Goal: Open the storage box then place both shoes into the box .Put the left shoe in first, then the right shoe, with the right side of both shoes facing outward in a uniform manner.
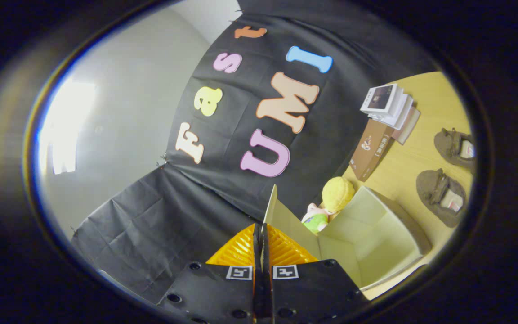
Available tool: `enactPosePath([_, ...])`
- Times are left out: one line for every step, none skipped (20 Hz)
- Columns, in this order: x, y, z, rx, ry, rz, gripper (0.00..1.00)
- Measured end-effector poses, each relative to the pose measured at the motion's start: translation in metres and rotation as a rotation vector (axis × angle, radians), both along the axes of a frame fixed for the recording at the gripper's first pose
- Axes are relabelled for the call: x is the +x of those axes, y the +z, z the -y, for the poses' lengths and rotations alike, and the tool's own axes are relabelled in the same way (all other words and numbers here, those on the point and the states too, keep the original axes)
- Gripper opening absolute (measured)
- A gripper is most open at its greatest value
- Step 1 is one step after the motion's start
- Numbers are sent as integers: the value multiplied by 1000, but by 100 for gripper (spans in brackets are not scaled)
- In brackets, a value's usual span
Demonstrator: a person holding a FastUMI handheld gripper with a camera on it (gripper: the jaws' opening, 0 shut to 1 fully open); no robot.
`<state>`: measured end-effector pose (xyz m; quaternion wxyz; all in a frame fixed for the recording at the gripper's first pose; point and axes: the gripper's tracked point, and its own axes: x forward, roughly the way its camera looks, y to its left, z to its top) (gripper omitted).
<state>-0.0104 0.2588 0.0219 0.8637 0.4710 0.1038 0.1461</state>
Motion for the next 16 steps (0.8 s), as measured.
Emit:
enactPosePath([1, 2, -16, -13, 15, 5, 3])
enactPosePath([-1, 3, -32, -18, 29, 8, 3])
enactPosePath([-1, 2, -49, -14, 43, 8, 3])
enactPosePath([-2, -1, -66, -7, 56, 6, 3])
enactPosePath([-3, -5, -79, -2, 66, 6, 3])
enactPosePath([-6, -11, -95, -1, 76, 3, 3])
enactPosePath([-9, -17, -109, -2, 86, 0, 3])
enactPosePath([-10, -25, -122, -6, 95, -4, 3])
enactPosePath([-13, -32, -132, -16, 106, -13, 3])
enactPosePath([-14, -42, -146, -27, 118, -17, 4])
enactPosePath([-14, -50, -158, -47, 128, -22, 4])
enactPosePath([-18, -61, -169, -76, 143, -31, 5])
enactPosePath([-20, -73, -179, -111, 156, -48, 14])
enactPosePath([-24, -86, -190, -139, 170, -60, 22])
enactPosePath([-31, -97, -193, -165, 179, -72, 31])
enactPosePath([-30, -107, -203, -181, 186, -83, 39])
